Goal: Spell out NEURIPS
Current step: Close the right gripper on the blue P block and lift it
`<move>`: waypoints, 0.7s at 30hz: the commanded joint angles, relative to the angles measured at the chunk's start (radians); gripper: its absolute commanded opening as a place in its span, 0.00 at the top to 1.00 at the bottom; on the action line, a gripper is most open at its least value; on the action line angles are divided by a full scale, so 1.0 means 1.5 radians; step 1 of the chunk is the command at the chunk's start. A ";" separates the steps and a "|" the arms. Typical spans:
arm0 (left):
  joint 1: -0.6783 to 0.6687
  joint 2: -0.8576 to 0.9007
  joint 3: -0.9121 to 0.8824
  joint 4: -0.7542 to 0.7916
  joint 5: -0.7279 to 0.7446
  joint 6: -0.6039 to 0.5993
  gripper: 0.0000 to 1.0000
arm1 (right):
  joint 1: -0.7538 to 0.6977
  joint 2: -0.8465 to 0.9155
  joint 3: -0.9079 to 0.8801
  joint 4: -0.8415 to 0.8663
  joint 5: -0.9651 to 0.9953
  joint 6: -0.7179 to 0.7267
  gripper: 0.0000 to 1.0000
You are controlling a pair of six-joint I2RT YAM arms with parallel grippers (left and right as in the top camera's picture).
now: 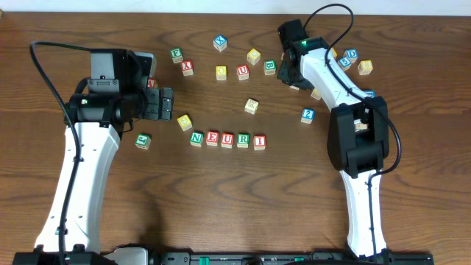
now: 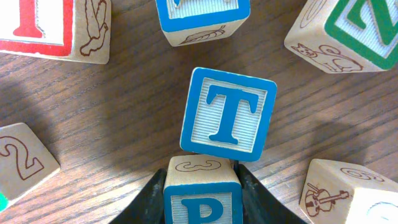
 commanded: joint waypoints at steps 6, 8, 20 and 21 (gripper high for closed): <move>0.003 -0.001 0.014 0.000 0.001 0.002 0.04 | 0.002 0.007 -0.002 0.002 0.002 -0.003 0.75; 0.003 -0.001 0.014 0.000 0.001 0.002 0.04 | 0.002 0.007 -0.002 -0.001 0.002 -0.003 0.75; 0.002 -0.001 0.014 0.000 0.001 0.002 0.04 | 0.002 0.003 0.025 -0.024 -0.009 -0.021 0.75; 0.002 -0.001 0.014 0.000 0.001 0.002 0.04 | 0.002 -0.001 0.027 -0.026 -0.009 -0.021 0.75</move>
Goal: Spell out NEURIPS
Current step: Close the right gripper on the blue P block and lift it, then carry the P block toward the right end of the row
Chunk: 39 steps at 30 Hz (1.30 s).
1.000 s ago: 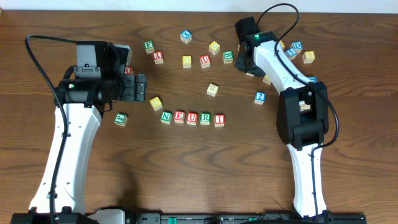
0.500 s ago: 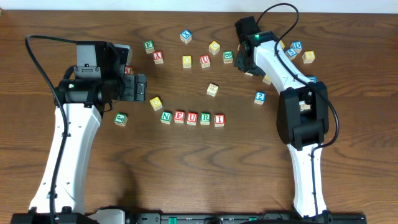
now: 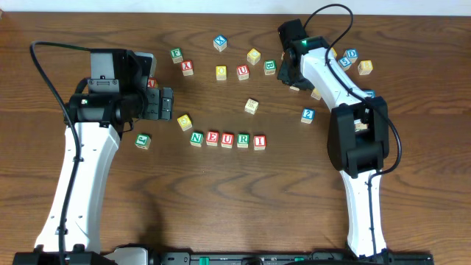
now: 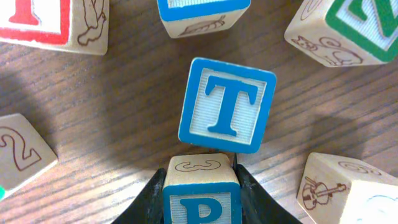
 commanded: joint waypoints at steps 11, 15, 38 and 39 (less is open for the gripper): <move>0.003 -0.001 0.014 0.000 0.001 0.002 0.04 | 0.002 -0.100 0.020 -0.044 -0.001 -0.061 0.78; 0.003 -0.001 0.014 0.000 0.001 0.002 0.04 | 0.002 -0.148 0.020 -0.074 -0.001 -0.079 0.80; 0.003 -0.001 0.014 0.000 0.001 0.002 0.04 | 0.077 -0.479 -0.288 -0.020 -0.079 -0.127 0.87; 0.003 -0.001 0.014 0.000 0.001 0.002 0.04 | 0.077 -0.507 -0.336 0.008 -0.093 -0.126 0.86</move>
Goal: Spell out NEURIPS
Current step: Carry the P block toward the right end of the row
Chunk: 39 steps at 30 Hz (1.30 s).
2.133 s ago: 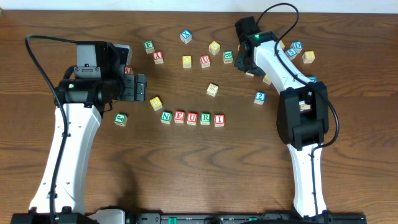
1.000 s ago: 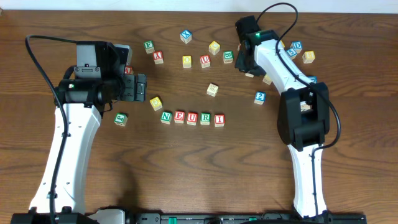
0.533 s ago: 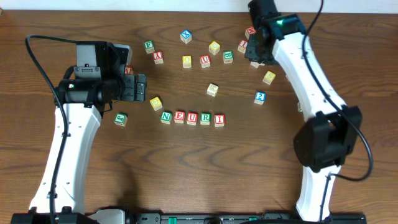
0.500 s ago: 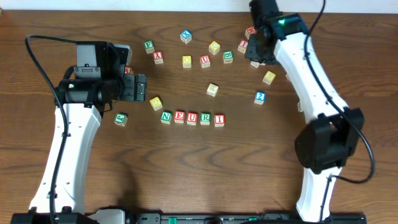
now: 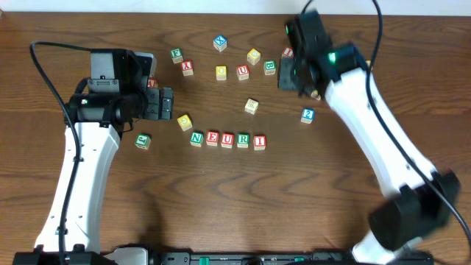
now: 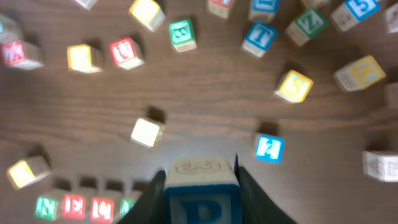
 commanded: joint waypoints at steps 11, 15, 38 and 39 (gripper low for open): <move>0.002 -0.001 0.014 0.000 0.001 0.002 0.04 | 0.027 -0.271 -0.475 0.218 -0.036 0.093 0.84; 0.002 -0.001 0.014 0.000 0.001 0.002 0.04 | 0.047 -0.263 -0.526 0.282 -0.036 0.108 0.83; 0.002 -0.001 0.014 0.000 0.001 0.002 0.04 | 0.053 -0.065 -0.408 0.256 -0.032 0.045 0.78; 0.003 -0.001 0.014 0.000 0.001 0.002 0.04 | 0.053 -0.061 -0.399 0.253 -0.028 0.044 0.78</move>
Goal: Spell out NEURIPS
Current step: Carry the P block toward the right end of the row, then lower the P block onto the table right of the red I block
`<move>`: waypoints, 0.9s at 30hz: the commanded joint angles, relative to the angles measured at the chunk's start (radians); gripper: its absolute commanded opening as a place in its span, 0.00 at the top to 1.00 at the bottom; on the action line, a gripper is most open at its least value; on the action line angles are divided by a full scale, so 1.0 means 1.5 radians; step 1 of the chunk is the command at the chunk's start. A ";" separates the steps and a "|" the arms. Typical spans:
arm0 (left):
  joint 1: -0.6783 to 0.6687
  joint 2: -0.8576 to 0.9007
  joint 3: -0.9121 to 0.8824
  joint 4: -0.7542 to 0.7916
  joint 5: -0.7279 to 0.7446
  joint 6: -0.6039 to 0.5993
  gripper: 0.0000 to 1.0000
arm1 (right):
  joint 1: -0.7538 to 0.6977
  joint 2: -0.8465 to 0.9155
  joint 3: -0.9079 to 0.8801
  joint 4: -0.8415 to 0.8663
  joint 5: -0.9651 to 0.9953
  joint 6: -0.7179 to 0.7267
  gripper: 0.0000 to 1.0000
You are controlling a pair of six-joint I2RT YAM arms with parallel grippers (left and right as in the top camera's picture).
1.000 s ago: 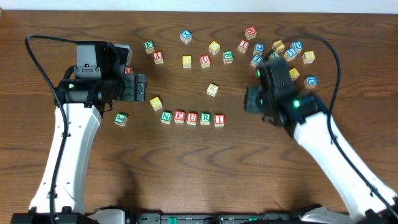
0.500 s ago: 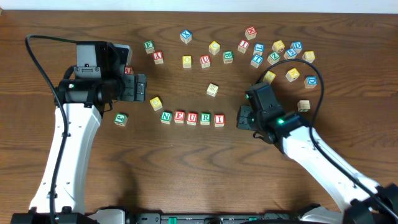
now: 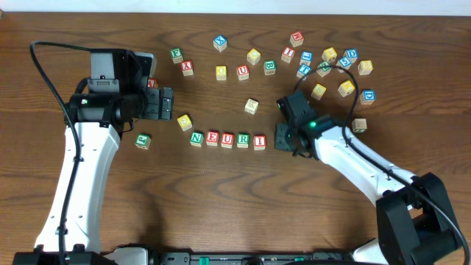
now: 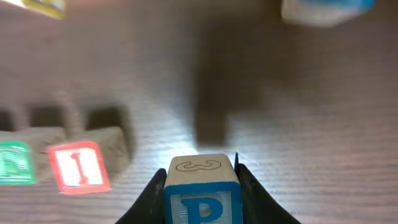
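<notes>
The row N, E, U, R, I [image 3: 227, 139] lies on the wooden table. My right gripper [image 3: 285, 137] hovers just right of the red I block [image 3: 259, 141], low over the table. In the right wrist view that gripper [image 4: 201, 182] is shut on the blue P block [image 4: 202, 190], with the I block [image 4: 78, 167] and a green block [image 4: 15, 163] to its left. From overhead the arm hides the P block. My left gripper [image 3: 168, 104] rests at the left, fingers apart, holding nothing, next to a yellow block [image 3: 184, 121].
Several loose letter blocks are scattered along the back [image 3: 254, 56] and clustered at the back right [image 3: 331, 66]. One block [image 3: 252, 106] sits just behind the row, another [image 3: 143, 140] to the row's left, and one [image 3: 359, 125] to the right.
My right gripper has moved with the P block from over the back right blocks down to the spot just right of the I block. The left arm has not moved.
My right gripper was shut on the P block among the back right blocks, beside a blue T block. It then held the P block high above the table, and now holds it low beside the row's end.
</notes>
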 commanded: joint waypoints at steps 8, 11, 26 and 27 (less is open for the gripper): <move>0.002 -0.001 0.014 0.000 0.001 0.002 0.04 | 0.005 0.012 0.060 -0.012 0.012 -0.039 0.80; 0.003 -0.001 0.014 0.000 0.001 0.002 0.04 | 0.005 0.018 0.060 -0.011 0.021 -0.039 0.80; 0.002 -0.001 0.014 0.000 0.001 0.002 0.04 | 0.011 0.084 0.062 0.013 0.001 -0.038 0.80; 0.003 -0.001 0.014 0.000 0.001 0.002 0.04 | 0.013 0.086 0.062 0.014 0.001 -0.038 0.80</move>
